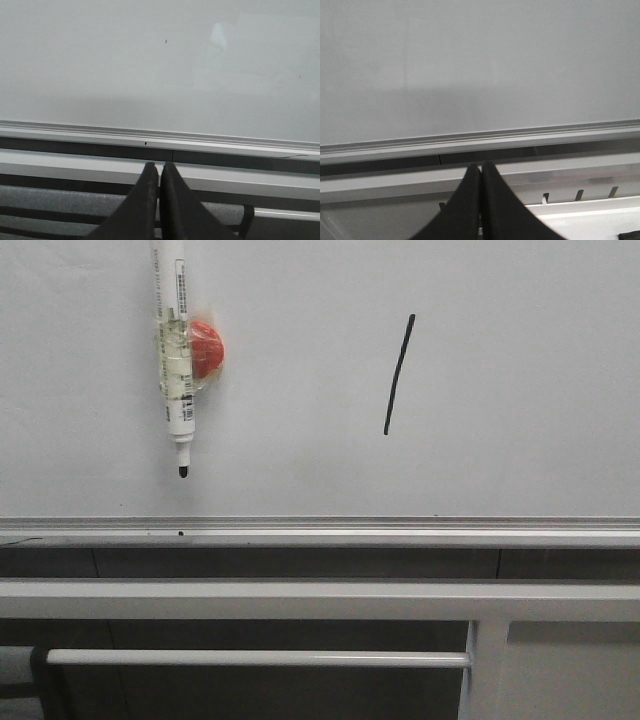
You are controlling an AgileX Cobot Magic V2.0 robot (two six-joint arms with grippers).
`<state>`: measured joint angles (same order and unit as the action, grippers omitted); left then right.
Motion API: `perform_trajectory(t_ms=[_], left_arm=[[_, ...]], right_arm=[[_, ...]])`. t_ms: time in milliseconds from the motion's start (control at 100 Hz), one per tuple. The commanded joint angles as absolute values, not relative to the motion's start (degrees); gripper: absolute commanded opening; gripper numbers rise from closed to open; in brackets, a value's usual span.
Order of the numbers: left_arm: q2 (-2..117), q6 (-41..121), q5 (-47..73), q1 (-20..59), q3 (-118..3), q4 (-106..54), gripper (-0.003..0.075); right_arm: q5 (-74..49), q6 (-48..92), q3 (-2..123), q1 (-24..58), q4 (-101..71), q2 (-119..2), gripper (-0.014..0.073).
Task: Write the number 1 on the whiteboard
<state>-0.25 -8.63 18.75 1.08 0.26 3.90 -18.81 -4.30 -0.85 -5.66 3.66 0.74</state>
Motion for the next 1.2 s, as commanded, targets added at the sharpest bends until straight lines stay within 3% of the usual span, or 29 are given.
perform_trajectory(t_ms=[0, 1190], left_arm=[[-0.5, -8.7, 14.4, 1.5, 0.7, 3.5, -0.002], [-1.5, -8.7, 15.3, 1.5, 0.7, 5.3, -0.002]], right_arm=[[-18.4, -3.6, -2.3, -6.0, 3.5, 1.2, -0.0064], [-18.4, -3.6, -2.3, -6.0, 3.5, 1.2, -0.0064]])
